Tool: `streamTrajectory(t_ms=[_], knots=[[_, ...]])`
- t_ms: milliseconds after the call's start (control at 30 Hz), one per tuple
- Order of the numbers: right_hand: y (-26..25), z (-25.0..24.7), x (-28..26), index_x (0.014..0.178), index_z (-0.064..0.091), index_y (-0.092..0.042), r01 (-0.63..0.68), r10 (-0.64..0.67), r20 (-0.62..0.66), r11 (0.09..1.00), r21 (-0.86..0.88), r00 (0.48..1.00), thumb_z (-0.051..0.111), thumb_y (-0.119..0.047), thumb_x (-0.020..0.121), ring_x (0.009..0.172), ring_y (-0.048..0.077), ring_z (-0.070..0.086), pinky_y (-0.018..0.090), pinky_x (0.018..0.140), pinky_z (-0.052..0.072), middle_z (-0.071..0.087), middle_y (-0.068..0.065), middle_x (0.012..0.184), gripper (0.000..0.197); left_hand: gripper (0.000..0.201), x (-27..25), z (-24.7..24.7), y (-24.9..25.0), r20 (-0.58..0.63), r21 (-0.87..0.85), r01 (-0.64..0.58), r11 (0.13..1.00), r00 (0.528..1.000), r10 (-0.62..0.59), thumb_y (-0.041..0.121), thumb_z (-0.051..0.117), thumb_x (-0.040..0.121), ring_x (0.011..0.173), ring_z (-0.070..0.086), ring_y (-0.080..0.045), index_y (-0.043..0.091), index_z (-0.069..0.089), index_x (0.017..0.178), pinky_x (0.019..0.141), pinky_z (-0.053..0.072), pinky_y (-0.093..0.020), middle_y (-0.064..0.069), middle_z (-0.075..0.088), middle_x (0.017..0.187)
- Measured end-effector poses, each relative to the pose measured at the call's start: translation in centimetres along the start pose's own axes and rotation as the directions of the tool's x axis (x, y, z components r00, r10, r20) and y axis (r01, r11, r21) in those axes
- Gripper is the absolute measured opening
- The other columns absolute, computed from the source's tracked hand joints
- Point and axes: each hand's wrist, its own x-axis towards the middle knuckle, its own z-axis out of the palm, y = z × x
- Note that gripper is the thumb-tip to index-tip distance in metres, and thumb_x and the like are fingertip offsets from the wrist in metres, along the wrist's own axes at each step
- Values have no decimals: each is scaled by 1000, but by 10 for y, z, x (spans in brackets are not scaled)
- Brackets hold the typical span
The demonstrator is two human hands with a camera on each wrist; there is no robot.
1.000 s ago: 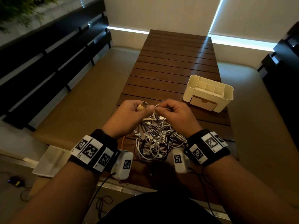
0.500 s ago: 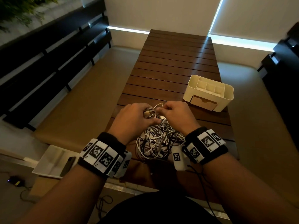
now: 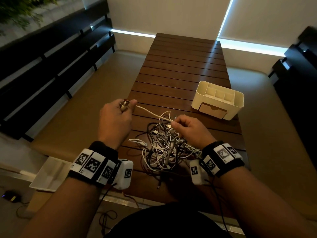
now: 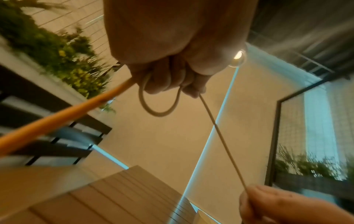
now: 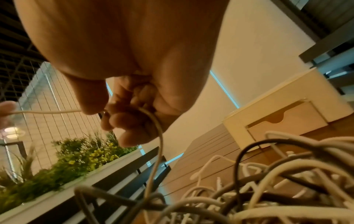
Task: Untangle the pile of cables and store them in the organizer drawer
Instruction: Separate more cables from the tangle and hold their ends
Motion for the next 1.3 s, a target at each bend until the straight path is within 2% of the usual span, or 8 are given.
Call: streamTrajectory(t_ms=[100,200,300,533,767,933,1133,1300], knots=[[7,-5,5,93,69,-18,2,-7,-88,998,-55,996,57,-33,99,76,26,62,28,65,47,68,10,87,20,30,2,3,-12,70,31,118,993,990,-120,38,59,98,55,44,-16,14,64,81,52,36,-29,1,51,62],[4,-7,9,90,70,-17,48,-71,-136,986,-161,988,58,-30,100,62,8,55,26,59,43,65,4,75,21,16,3,5,-18,296,413,93,906,927,-230,33,62,97,69,55,-20,18,67,94,62,46,-34,-3,62,79],[-7,-1,12,88,70,-13,92,-109,-27,932,-352,994,55,-31,100,60,8,56,26,57,46,63,-1,71,26,17,-2,10,-11,340,572,-74,817,928,-155,31,63,97,84,57,-21,18,62,107,75,48,-37,-1,65,97],[-19,9,18,99,73,-15,87,-26,104,760,-644,994,49,-30,101,77,22,64,35,70,57,68,9,91,28,67,-8,14,21,296,481,-196,855,954,53,35,57,100,87,53,-14,21,22,156,81,44,-31,4,64,104],[-31,6,16,94,73,-10,297,-258,148,849,-437,955,57,-26,99,64,11,58,23,57,43,65,0,75,23,28,-17,29,19,489,330,-347,878,858,155,20,59,97,94,66,-21,26,66,124,81,52,-35,0,74,105],[-33,3,11,87,69,-10,391,-395,69,841,-373,916,57,-24,99,65,8,54,27,59,47,61,-3,73,22,12,-10,19,19,472,363,-413,835,854,217,25,57,99,64,52,-10,20,67,105,56,36,-28,5,62,77],[-17,14,0,94,66,-21,278,-285,-88,956,-89,954,55,-26,101,62,0,52,13,57,38,57,-12,73,13,11,-1,11,30,423,369,-505,780,839,343,19,59,97,69,53,-11,19,68,104,59,33,-20,5,65,84],[7,21,-8,94,65,-14,55,-55,-25,998,12,998,48,-31,104,62,10,55,25,61,44,65,8,77,26,9,0,-2,34,118,60,-263,963,960,255,25,59,98,66,53,2,27,63,91,56,43,-13,13,60,81]])
